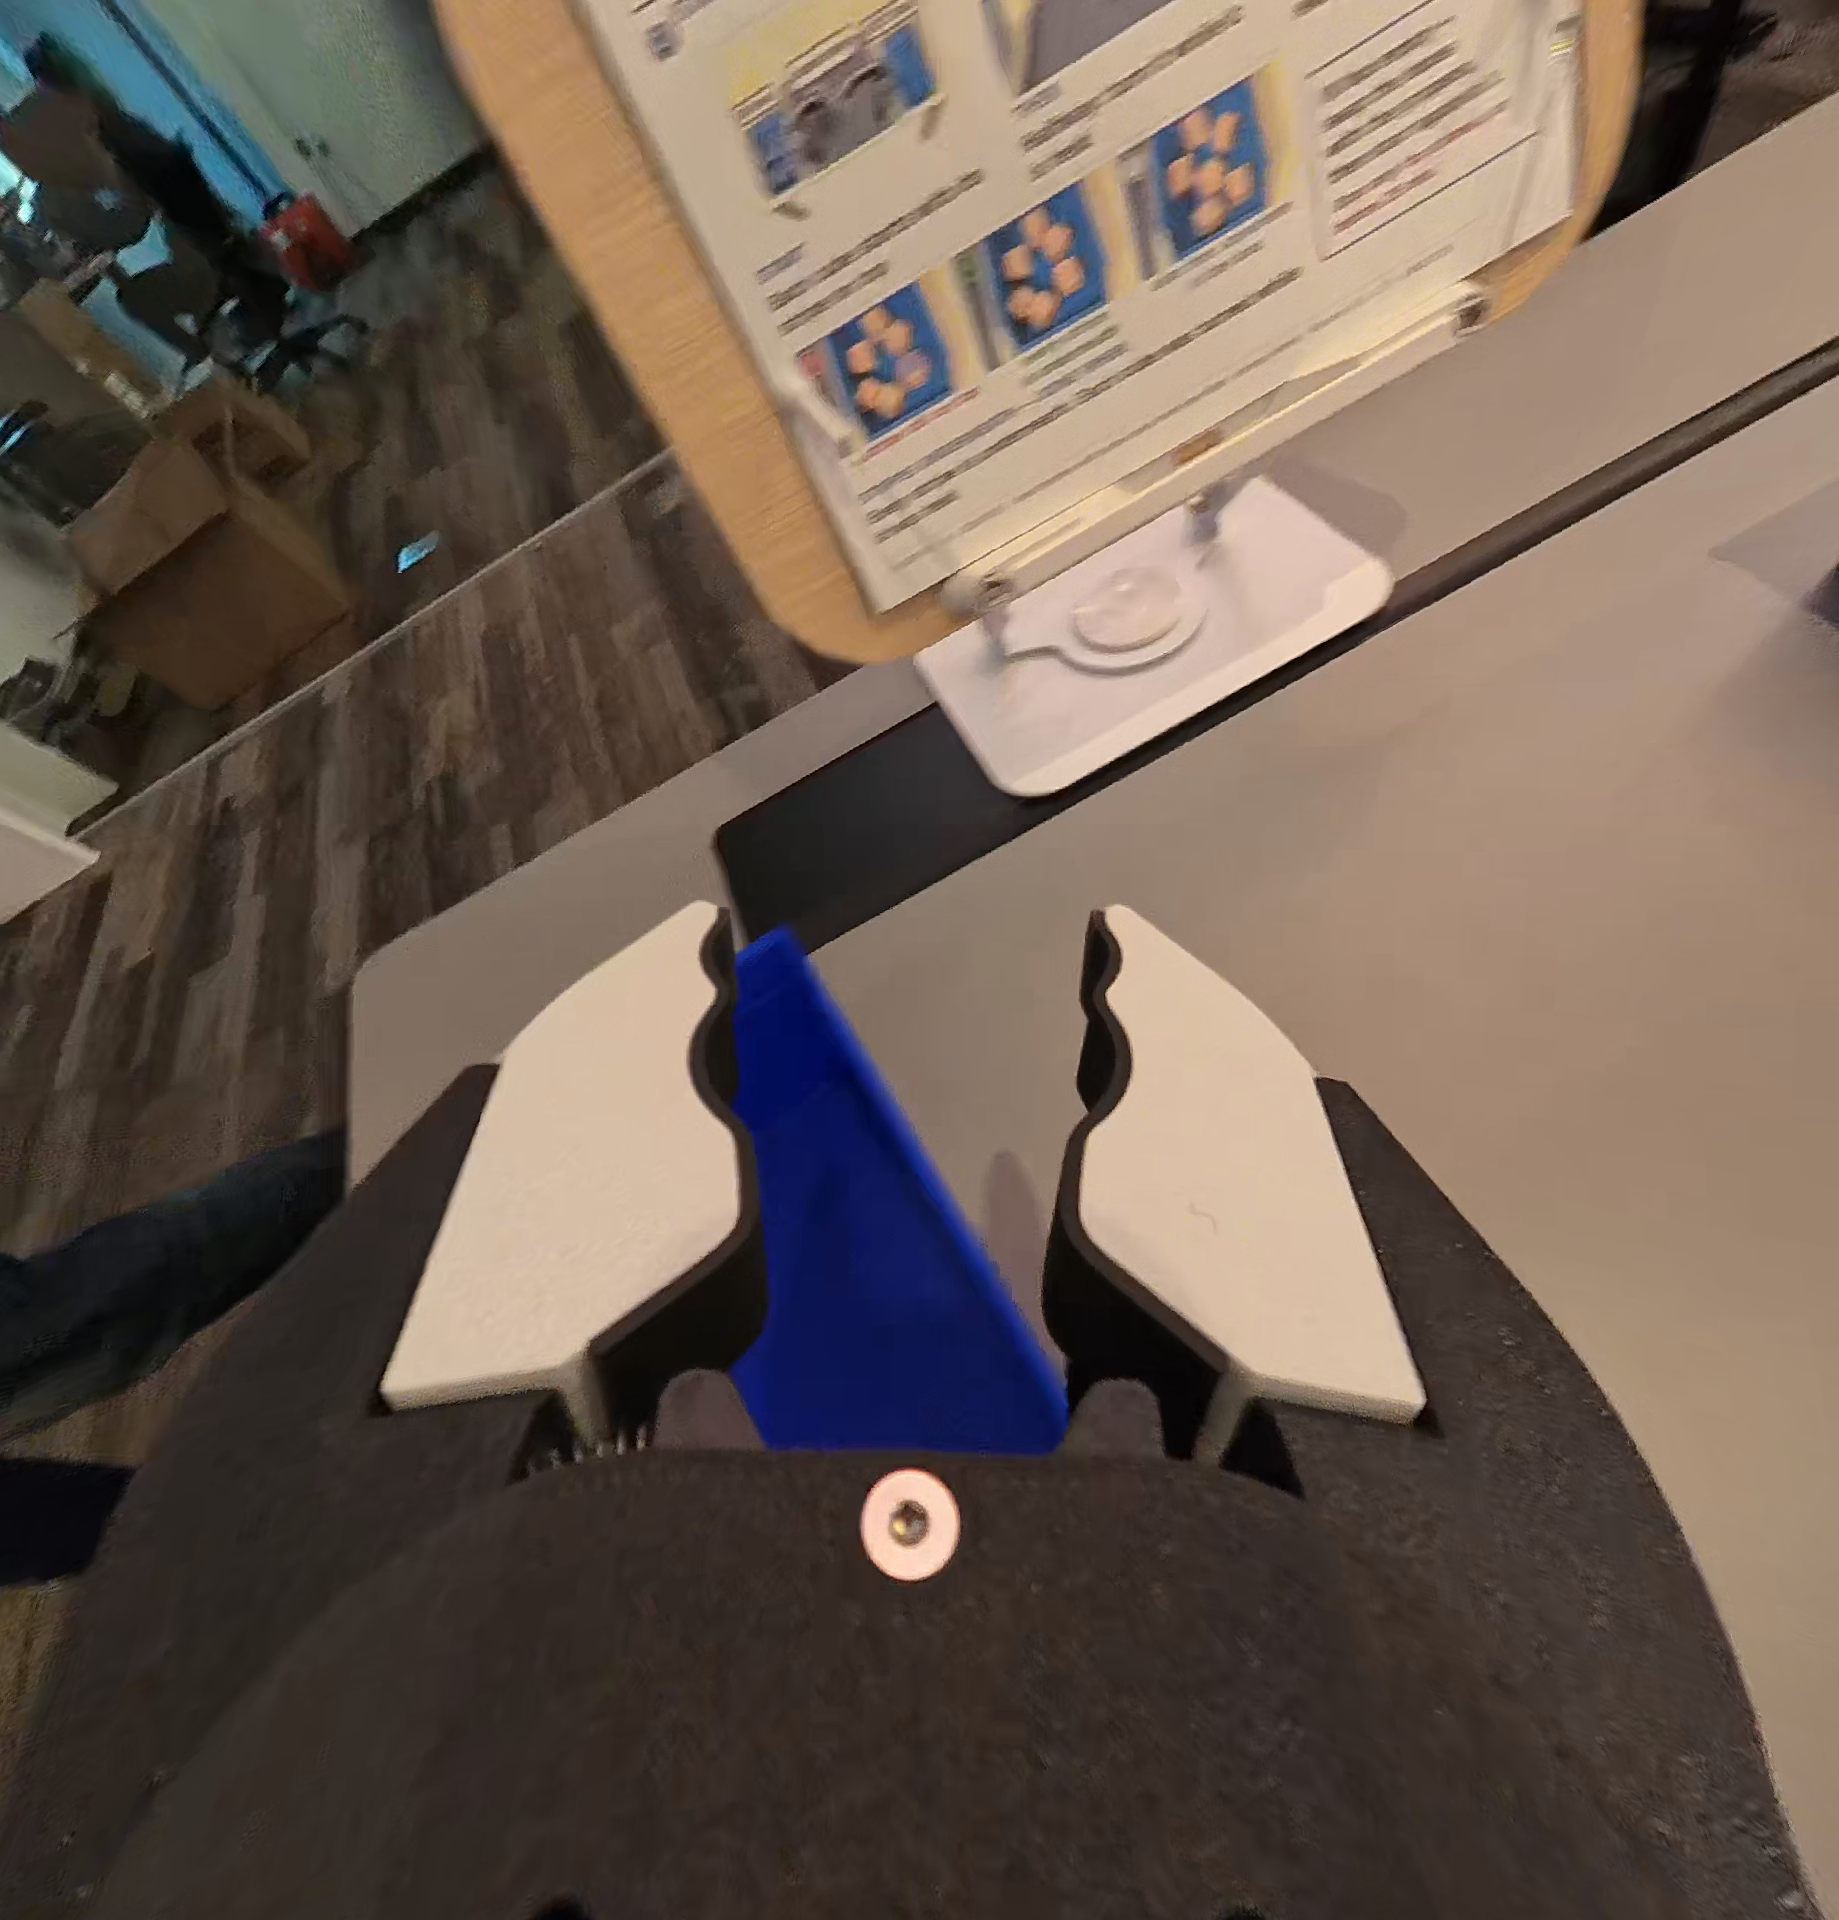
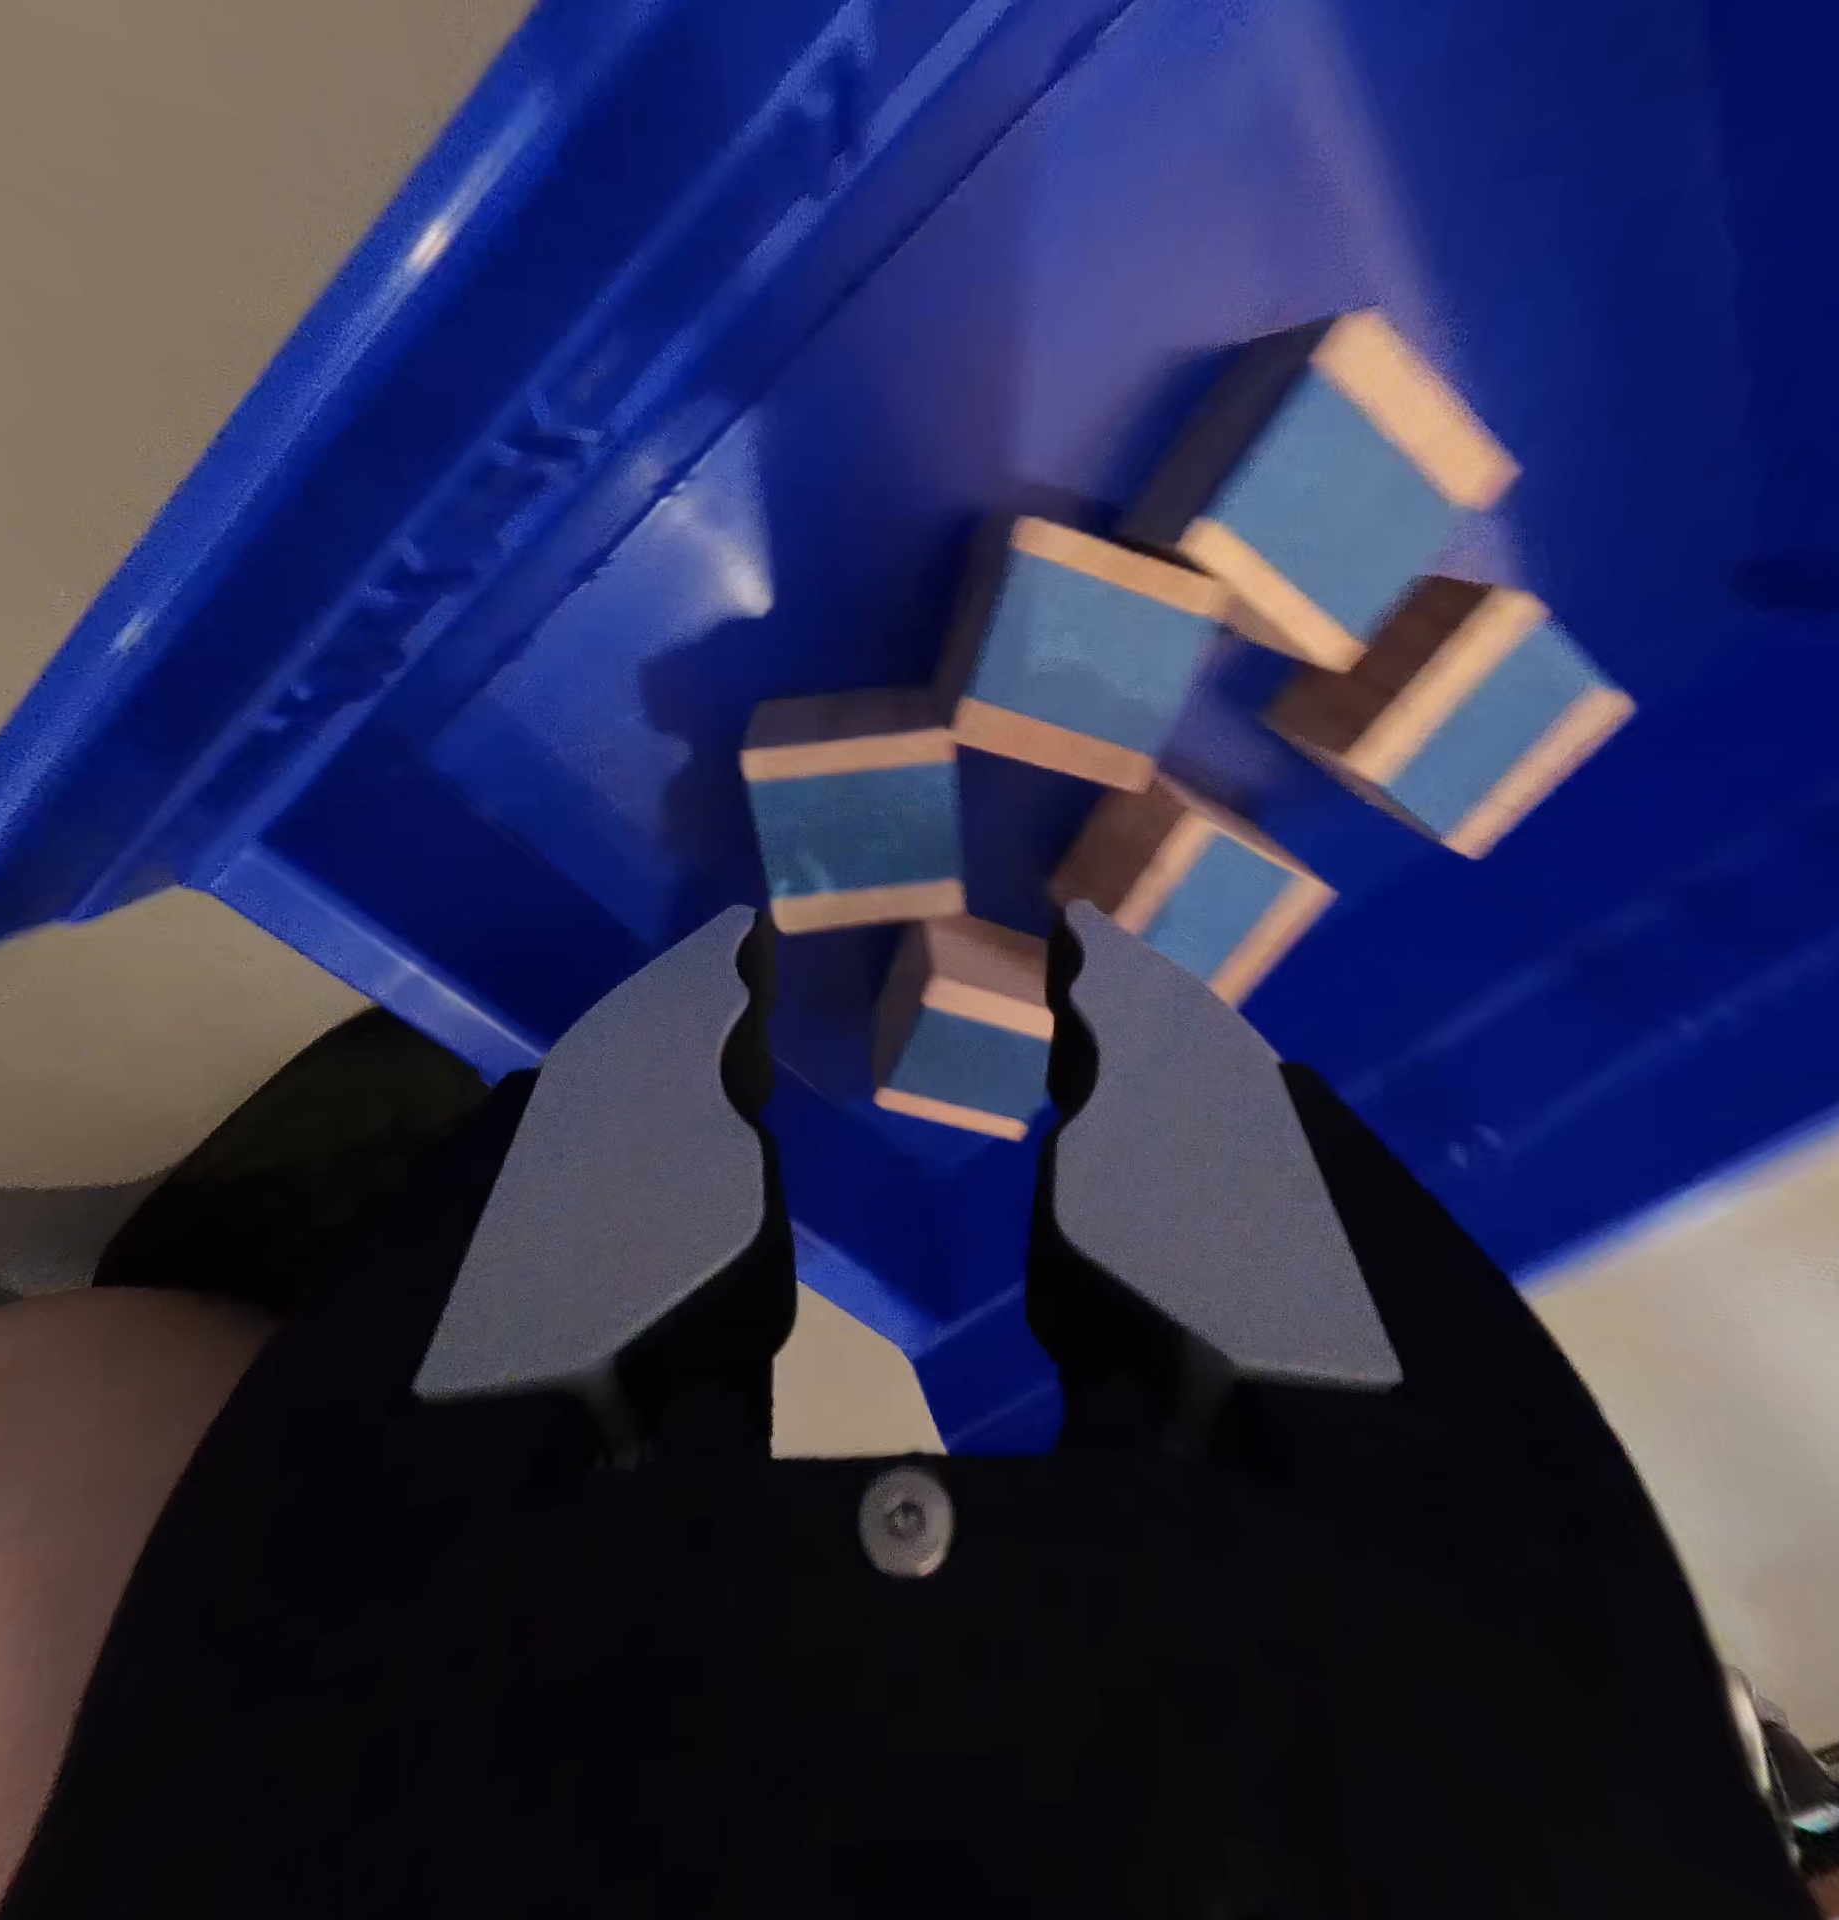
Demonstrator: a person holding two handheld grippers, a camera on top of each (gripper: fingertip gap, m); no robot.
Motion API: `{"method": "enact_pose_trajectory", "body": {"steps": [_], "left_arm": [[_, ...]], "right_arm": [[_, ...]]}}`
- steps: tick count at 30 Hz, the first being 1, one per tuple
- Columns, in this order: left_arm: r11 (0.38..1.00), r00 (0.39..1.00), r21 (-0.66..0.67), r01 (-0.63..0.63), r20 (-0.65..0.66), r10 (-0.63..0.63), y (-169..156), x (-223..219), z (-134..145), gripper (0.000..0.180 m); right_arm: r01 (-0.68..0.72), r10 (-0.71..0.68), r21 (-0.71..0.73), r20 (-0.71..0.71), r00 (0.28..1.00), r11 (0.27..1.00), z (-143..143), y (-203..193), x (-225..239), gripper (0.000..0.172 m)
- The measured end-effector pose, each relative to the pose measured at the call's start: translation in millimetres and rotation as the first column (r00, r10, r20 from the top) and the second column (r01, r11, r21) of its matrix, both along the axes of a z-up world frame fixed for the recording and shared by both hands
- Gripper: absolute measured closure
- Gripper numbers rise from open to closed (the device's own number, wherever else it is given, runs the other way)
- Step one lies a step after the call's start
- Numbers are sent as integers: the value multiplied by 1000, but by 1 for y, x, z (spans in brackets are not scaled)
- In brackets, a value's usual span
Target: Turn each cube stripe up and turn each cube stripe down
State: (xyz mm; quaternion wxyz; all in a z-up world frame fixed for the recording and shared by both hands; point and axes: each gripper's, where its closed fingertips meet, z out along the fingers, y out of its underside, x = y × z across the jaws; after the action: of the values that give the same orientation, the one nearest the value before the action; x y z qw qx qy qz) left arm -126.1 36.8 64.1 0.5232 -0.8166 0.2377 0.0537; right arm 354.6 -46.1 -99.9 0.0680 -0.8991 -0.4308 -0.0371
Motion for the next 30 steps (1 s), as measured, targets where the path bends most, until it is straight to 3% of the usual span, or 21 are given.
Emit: {"method": "enact_pose_trajectory", "body": {"steps": [2, 3, 5, 8, 13, 15, 20, 23, 25, 27, 30], "left_arm": [[997, 997, -33, -76, 21, 76, -6, -40, 6, 111], [990, 991, -63, -128, 29, 130, -9, -65, 6, 110], [955, 966, -159, -251, 29, 259, -16, -120, -8, 106], [886, 929, -303, -352, 1, 370, -26, -185, -43, 106], [767, 886, -469, -438, -79, 458, -39, -237, -94, 109], [726, 876, -519, -451, -99, 472, -44, -246, -109, 107], [641, 857, -601, -478, -160, 490, -56, -260, -134, 116], [597, 860, -662, -453, -150, 487, -62, -260, -148, 118], [553, 858, -699, -454, -175, 484, -68, -263, -159, 121], [522, 853, -726, -448, -171, 493, -71, -264, -167, 127], [517, 862, -767, -379, -90, 499, -69, -252, -169, 150]], "right_arm": [[97, -100, 249, 3, 995, 964, 36, 23, 31, 119], [184, -197, 371, -5, 980, 910, 55, 36, 55, 119], [396, -380, 456, -130, 916, 797, 71, 51, 93, 119], [606, -542, 363, -270, 796, 708, 51, 60, 126, 114], [658, -630, 156, -194, 752, 737, 4, 45, 135, 115], [669, -645, 96, -196, 738, 737, -5, 41, 131, 119], [650, -643, -58, -235, 729, 758, -19, 33, 115, 150], [642, -655, -136, -207, 726, 755, -32, 28, 111, 151], [636, -660, -177, -202, 723, 751, -36, 27, 106, 163], [653, -679, -186, -183, 711, 734, -37, 27, 106, 164], [667, -694, -191, -171, 700, 720, -37, 27, 106, 165]]}}
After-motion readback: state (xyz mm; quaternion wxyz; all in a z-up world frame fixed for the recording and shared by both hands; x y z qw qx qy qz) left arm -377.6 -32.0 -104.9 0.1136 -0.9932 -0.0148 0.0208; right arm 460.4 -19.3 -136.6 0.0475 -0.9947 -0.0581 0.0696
